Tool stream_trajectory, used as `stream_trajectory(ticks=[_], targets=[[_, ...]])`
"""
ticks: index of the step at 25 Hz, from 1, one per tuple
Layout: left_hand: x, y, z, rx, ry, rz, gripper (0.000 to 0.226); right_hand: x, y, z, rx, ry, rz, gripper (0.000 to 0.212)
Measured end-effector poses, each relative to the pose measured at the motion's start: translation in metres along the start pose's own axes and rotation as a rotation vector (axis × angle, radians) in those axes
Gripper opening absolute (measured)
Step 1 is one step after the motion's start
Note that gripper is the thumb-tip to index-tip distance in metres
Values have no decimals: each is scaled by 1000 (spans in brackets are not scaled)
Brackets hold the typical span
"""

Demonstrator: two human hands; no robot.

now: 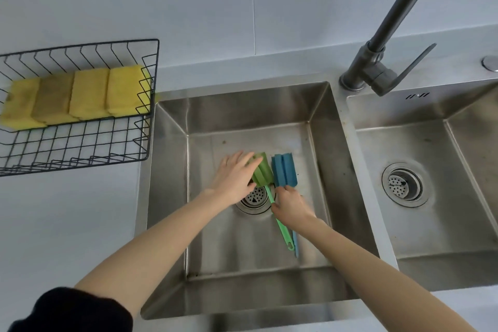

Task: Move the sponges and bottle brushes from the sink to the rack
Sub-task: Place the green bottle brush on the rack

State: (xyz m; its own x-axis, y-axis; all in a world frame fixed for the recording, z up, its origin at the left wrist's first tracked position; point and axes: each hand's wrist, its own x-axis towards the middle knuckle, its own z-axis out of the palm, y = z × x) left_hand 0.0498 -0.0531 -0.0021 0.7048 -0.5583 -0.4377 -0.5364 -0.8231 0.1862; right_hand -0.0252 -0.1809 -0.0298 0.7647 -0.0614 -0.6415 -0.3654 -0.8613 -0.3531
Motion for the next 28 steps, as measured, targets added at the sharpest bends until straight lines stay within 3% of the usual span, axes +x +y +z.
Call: stream_trajectory(ticks=[11,20,28], targets=[[32,-3,53,32,-39,45,69,21,12,29,-21,-100,69,32],[25,-13,49,43,60,-1,68,19,13,18,369,-160,108,32],[5,-26,20,34,238,21,50,1,13,-23,400,-134,12,34]])
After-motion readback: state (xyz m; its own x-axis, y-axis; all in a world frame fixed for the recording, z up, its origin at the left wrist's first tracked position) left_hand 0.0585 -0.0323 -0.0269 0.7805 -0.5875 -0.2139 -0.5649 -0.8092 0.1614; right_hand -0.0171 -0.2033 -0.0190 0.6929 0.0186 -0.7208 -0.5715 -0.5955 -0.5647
